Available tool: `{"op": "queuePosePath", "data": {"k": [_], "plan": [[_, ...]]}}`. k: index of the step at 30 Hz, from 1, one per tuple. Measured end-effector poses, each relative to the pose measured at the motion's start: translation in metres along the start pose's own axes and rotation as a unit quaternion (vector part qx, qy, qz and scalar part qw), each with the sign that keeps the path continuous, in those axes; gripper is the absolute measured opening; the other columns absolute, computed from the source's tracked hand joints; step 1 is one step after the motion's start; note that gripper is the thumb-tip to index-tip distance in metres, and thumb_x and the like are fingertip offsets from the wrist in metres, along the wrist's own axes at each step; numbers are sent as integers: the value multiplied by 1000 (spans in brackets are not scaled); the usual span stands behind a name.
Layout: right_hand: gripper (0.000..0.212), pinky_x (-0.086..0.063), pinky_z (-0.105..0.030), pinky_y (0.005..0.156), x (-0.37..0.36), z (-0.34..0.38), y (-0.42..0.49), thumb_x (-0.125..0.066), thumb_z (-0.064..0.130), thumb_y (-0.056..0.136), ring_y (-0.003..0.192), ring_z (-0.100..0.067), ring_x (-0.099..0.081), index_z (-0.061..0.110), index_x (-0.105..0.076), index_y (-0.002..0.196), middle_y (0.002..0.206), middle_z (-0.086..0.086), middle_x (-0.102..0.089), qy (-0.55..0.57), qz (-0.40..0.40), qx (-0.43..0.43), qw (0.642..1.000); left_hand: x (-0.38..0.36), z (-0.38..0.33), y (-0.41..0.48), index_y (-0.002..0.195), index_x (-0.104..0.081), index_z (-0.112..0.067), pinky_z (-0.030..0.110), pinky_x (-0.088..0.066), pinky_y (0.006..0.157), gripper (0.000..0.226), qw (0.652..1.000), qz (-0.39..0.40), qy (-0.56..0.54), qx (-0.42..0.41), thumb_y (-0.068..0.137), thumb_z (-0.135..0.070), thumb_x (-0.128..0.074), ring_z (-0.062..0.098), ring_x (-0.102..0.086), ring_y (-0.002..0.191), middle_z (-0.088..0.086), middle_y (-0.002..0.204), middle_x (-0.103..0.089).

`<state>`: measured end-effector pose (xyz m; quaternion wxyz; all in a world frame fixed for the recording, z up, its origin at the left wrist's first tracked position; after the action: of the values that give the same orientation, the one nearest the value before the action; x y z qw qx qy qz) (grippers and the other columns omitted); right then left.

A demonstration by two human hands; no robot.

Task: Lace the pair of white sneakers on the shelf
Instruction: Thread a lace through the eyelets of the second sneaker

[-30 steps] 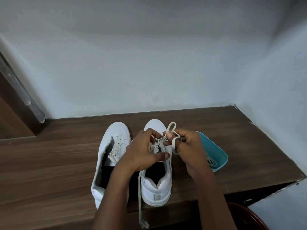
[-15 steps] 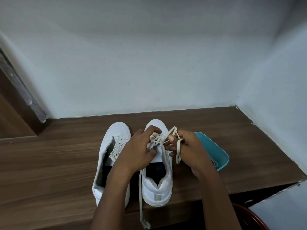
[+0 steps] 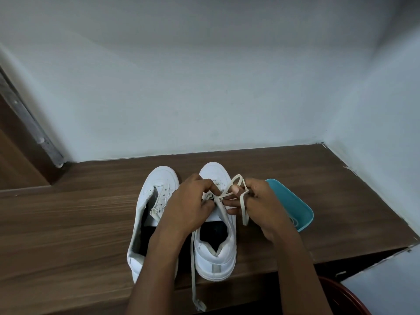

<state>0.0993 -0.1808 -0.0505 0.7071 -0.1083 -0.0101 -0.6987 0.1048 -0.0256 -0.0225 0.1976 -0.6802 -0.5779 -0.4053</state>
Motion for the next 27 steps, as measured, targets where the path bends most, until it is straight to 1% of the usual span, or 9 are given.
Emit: {"op": "queuePosePath", "data": {"k": [5,8,12,15,18,20,21,23,27], "plan": [[14,-61,-39,69,39,1,-4,-69,-2,88,74,-26,-76,9,-77,87,78,-9,-77,-75,-56,-20,995,11,9,-3,98,-57,-34,38,-53,69,29,999,-19,-27,32,78,-24,-75,5,-57,71,-11,83,-57],[18,-58,-31,64,73,14,-12,-69,-4,88,71,-18,-75,8,-77,98,83,-7,-76,-57,-140,-4,989,9,18,-7,92,-52,-29,37,-52,69,33,997,22,-18,76,76,-35,-80,10,-60,70,-8,75,-61],[39,-55,-17,69,106,39,-27,-67,-3,89,76,-6,-70,17,-70,122,103,0,-73,-44,-234,51,970,6,23,-12,89,-55,-27,30,-49,68,33,992,60,-26,104,74,-39,-82,8,-62,73,-9,77,-64],[54,-46,-14,64,105,54,-34,-63,-5,87,72,-3,-59,26,-65,131,93,5,-71,-65,-214,72,972,8,26,-13,84,-57,-28,27,-49,64,31,991,60,-39,114,73,-40,-84,7,-61,71,-9,77,-64],[65,-45,-21,76,98,61,-39,-59,-8,85,85,-5,-59,31,-62,136,104,4,-70,-64,-167,87,980,13,26,-13,80,-58,-27,34,-54,66,32,989,45,-66,123,69,-35,-87,10,-60,68,-8,74,-64],[48,-45,-22,74,87,64,-40,-66,4,86,89,-3,-63,28,-69,127,111,3,-73,-4,-132,94,987,15,24,-13,76,-59,-27,31,-50,63,31,990,42,-53,123,68,-35,-88,9,-59,67,-8,73,-64],[34,-43,-23,73,83,65,-40,-71,19,85,90,-3,-65,25,-74,118,110,3,-75,39,-129,90,987,16,23,-13,74,-60,-27,28,-46,62,31,991,43,-43,123,68,-37,-88,7,-58,66,-8,71,-64],[33,-43,-27,71,75,65,-37,-78,45,78,92,-7,-70,20,-79,99,99,3,-78,78,-136,83,984,17,21,-13,71,-63,-27,25,-40,60,29,991,42,-32,127,66,-39,-89,5,-58,64,-9,68,-64],[10,-59,-39,81,50,68,-30,-78,19,85,87,-17,-74,23,-80,94,85,5,-78,-50,-117,113,985,15,19,-14,71,-67,-28,24,-40,59,28,989,52,-24,136,64,-40,-91,3,-60,63,-10,65,-67]]}}
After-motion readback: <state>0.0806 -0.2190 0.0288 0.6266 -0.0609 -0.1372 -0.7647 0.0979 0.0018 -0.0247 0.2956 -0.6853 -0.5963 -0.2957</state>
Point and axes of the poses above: each hand's wrist, its own y-axis towards the middle knuckle, its own x-axis out of the back of the hand, z = x × y, the point moved 9 cm from there along y, towards the middle knuckle
